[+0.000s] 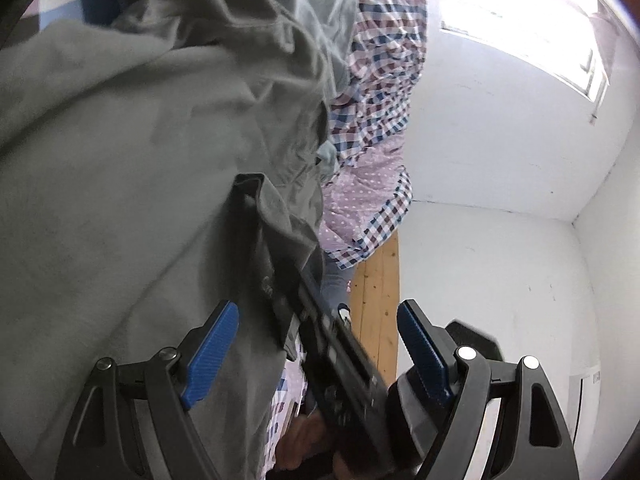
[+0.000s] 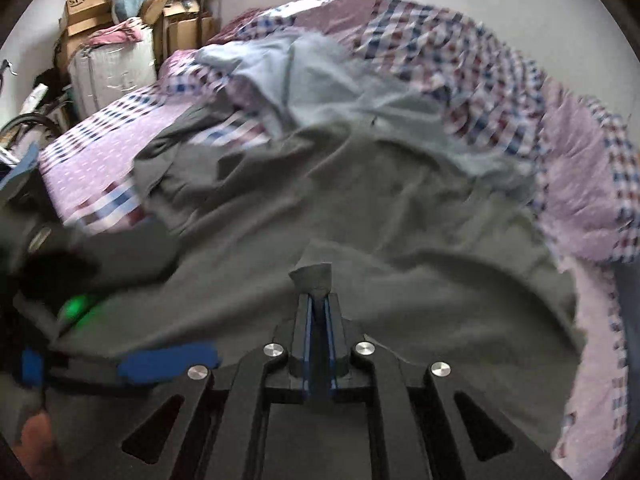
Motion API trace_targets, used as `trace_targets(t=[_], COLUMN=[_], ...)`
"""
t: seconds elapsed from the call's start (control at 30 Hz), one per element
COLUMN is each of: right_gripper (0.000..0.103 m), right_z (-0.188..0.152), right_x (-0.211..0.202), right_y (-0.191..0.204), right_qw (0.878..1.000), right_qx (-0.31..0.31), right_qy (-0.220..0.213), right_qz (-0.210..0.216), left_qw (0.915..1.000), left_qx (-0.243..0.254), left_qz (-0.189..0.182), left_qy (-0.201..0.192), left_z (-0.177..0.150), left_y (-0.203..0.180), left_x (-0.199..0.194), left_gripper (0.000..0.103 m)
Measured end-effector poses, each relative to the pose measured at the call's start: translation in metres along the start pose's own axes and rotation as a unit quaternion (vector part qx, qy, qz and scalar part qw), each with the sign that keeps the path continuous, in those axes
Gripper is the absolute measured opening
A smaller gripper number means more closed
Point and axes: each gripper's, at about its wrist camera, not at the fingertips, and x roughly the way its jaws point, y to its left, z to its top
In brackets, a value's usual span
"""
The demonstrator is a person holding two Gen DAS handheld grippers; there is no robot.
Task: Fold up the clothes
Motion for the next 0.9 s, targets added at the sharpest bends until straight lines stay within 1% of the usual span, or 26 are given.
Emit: trace_targets(t=[0.03, 0.07, 0.1, 0.13, 0.2, 0.27, 0.3, 0.37, 0.4, 0.47, 0.57, 0.6, 0.67, 0.7, 0.8, 0.9], right_gripper=[0.014, 0.018, 0.035, 0.049, 0.051, 0.051, 0.052, 0.058, 0.061, 0.063, 0.063, 0.063, 0.063, 0.063, 0.063, 0.063], right_z=[-0.004, -0.012, -0.016, -0.022, -0.036, -0.045, -0.052, -0.065, -0.072, -0.086, -0.086, -0.086, -0.082, -0.079, -0.072, -0.070], right_x=[0.001, -0.001, -0.003, -0.007, -0.019, -0.030, -0.038, -0.051, -0.057, -0.064, -0.065, -0.064, -0.062, -0.061, -0.051, -0.037], right_y=[-0.001, -0.002, -0.004, -0.006, -0.013, -0.023, -0.034, -0.053, -0.065, -0.088, -0.114, -0.120, -0.122, -0.118, -0.091, -0.071], right_qw=[1.000, 0.999, 0.999, 0.998, 0.995, 0.993, 0.990, 0.983, 0.977, 0.967, 0.965, 0.963, 0.963, 0.967, 0.982, 0.990], right_qx=[0.001, 0.002, 0.005, 0.009, 0.023, 0.046, 0.070, 0.114, 0.141, 0.185, 0.217, 0.223, 0.217, 0.201, 0.129, 0.080], right_qy=[0.007, 0.013, 0.015, 0.011, -0.004, -0.022, -0.039, -0.071, -0.088, -0.112, -0.109, -0.113, -0.115, -0.111, -0.102, -0.087], right_qz=[0.014, 0.037, 0.051, 0.066, 0.096, 0.111, 0.118, 0.127, 0.131, 0.137, 0.101, 0.103, 0.110, 0.111, 0.091, 0.080], left_qw=[1.0000, 1.0000, 0.9999, 0.9998, 0.9994, 0.9985, 0.9980, 0.9966, 0.9960, 0.9947, 0.9910, 0.9891, 0.9837, 0.9810, 0.9735, 0.9675], left_qx=[0.000, 0.004, 0.008, 0.013, 0.027, 0.041, 0.047, 0.061, 0.064, 0.070, 0.079, 0.084, 0.100, 0.108, 0.126, 0.143], left_qz=[0.004, 0.007, 0.011, 0.014, 0.024, 0.037, 0.043, 0.055, 0.061, 0.075, 0.108, 0.120, 0.149, 0.161, 0.191, 0.209], left_qy=[0.000, 0.000, 0.001, 0.001, 0.003, 0.005, 0.005, 0.007, 0.008, 0.010, 0.013, 0.012, 0.007, 0.006, 0.002, 0.010], left_z=[0.000, 0.000, 0.000, 0.000, -0.001, -0.002, -0.002, -0.002, -0.002, -0.003, -0.003, -0.002, -0.001, -0.001, 0.000, -0.001], left_y=[0.001, 0.002, 0.002, 0.001, 0.000, -0.001, -0.001, -0.004, -0.005, -0.007, -0.012, -0.014, -0.018, -0.020, -0.023, -0.024], left_x=[0.001, 0.003, 0.005, 0.007, 0.011, 0.015, 0.018, 0.022, 0.022, 0.025, 0.032, 0.034, 0.040, 0.043, 0.051, 0.058], left_gripper=[0.085, 0.085, 0.085, 0.085, 0.085, 0.085, 0.085, 0.085, 0.085, 0.085, 0.085, 0.085, 0.085, 0.085, 0.085, 0.085])
